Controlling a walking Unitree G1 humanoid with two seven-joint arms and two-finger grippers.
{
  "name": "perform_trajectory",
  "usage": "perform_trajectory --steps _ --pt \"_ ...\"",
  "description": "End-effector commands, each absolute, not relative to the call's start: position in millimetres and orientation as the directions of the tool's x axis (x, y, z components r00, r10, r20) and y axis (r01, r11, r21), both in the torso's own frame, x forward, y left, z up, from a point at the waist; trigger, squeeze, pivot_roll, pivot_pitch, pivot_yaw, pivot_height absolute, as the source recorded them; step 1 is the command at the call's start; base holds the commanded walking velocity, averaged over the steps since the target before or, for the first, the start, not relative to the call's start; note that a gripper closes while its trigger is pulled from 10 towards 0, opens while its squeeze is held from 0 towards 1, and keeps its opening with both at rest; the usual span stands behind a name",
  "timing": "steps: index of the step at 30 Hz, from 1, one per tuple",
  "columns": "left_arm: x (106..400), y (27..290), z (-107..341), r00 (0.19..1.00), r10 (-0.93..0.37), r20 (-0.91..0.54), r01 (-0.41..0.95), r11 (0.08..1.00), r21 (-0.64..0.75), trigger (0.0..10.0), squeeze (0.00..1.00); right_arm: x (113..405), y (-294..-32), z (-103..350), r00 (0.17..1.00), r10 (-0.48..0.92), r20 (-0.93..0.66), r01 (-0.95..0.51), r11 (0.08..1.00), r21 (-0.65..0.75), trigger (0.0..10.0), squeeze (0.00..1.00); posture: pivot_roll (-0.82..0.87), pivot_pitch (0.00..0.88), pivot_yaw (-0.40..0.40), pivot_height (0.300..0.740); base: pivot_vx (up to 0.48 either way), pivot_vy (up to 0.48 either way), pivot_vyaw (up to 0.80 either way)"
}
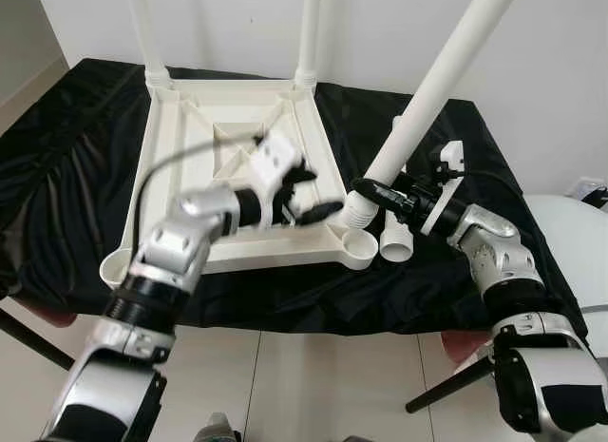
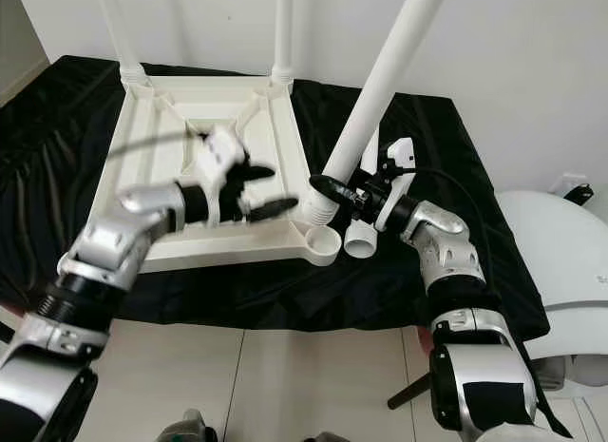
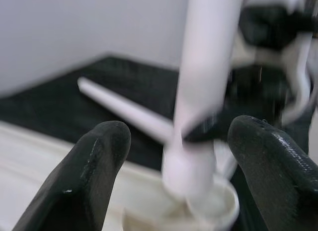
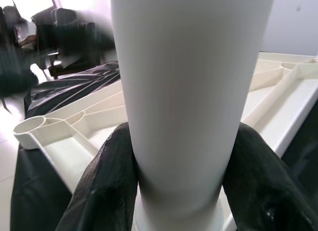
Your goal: Building children table
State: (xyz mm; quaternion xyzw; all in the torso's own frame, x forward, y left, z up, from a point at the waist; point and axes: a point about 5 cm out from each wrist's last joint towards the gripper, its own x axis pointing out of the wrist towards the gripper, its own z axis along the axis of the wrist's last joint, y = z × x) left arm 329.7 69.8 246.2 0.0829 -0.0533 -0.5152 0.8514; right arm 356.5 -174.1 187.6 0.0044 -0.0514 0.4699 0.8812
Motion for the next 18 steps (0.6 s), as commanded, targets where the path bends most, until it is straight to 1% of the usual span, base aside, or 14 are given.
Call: perform_trajectory --steps 1,2,5,6,8,18 --pt "323 67 245 0.344 -0.939 -0.018 0.925 0.336 0.175 10.0 0.00 357 -174 189 0.539 0.838 0.079 -0.837 0.544 -0.058 10.0 0.00 0.04 0.000 -0.045 0.740 0.000 0.000 0.00" --pt "323 67 245 0.344 -0.939 -0.018 0.925 0.336 0.175 10.0 0.00 357 -174 189 0.539 0.838 0.079 -0.837 0.544 -0.058 10.0 0.00 0.04 0.000 -0.045 0.740 0.000 0.000 0.00" --pt "325 60 268 0.335 -0.942 0.031 0.917 0.333 0.221 10.0 0.00 356 -170 191 0.455 0.890 0.034 -0.887 0.457 -0.073 10.0 0.00 0.06 0.000 -0.063 0.740 0.000 0.000 0.00" --pt "325 60 268 0.335 -0.942 0.031 0.917 0.333 0.221 10.0 0.00 356 -170 191 0.455 0.890 0.034 -0.887 0.457 -0.073 10.0 0.00 0.06 0.000 -0.063 0.740 0.000 0.000 0.00" --pt "329 55 280 0.329 -0.943 0.055 0.913 0.333 0.238 10.0 0.00 356 -168 194 0.418 0.908 0.019 -0.904 0.418 -0.084 10.0 0.00 0.06 0.000 -0.063 0.740 0.000 0.000 0.00" --pt "329 43 290 0.308 -0.950 0.056 0.921 0.312 0.232 10.0 0.00 357 -164 201 0.360 0.933 -0.011 -0.926 0.357 -0.121 10.0 0.00 0.05 0.000 -0.062 0.740 0.000 0.000 0.00"
